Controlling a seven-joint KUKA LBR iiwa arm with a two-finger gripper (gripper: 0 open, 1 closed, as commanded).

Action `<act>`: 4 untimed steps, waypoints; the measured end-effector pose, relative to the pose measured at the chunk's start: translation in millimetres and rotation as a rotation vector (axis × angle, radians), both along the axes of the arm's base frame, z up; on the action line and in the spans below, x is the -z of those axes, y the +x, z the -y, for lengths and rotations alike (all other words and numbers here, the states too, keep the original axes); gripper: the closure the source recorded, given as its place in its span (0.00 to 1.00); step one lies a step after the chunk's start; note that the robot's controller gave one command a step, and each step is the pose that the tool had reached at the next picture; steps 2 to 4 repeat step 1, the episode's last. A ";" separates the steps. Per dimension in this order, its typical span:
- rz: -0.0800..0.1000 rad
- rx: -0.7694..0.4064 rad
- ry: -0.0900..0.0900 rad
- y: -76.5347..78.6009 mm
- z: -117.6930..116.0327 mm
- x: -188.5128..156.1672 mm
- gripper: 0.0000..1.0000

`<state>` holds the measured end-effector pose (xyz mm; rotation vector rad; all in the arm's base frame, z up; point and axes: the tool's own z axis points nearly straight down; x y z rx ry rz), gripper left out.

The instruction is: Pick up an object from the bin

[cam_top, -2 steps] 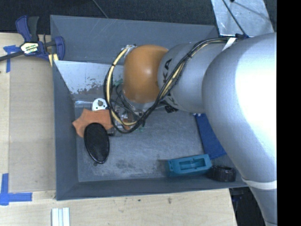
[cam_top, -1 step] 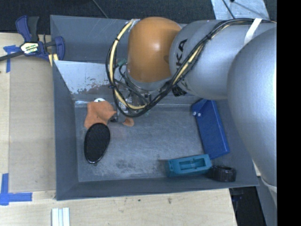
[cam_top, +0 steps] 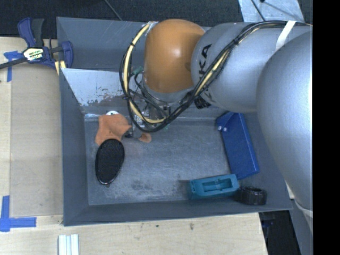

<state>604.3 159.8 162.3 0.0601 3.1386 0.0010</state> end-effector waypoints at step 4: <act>-0.006 0.003 -0.001 9.6 8.0 -43.0 1.00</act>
Offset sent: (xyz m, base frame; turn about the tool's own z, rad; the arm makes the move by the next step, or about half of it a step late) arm -0.0276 -0.0014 0.1317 0.0554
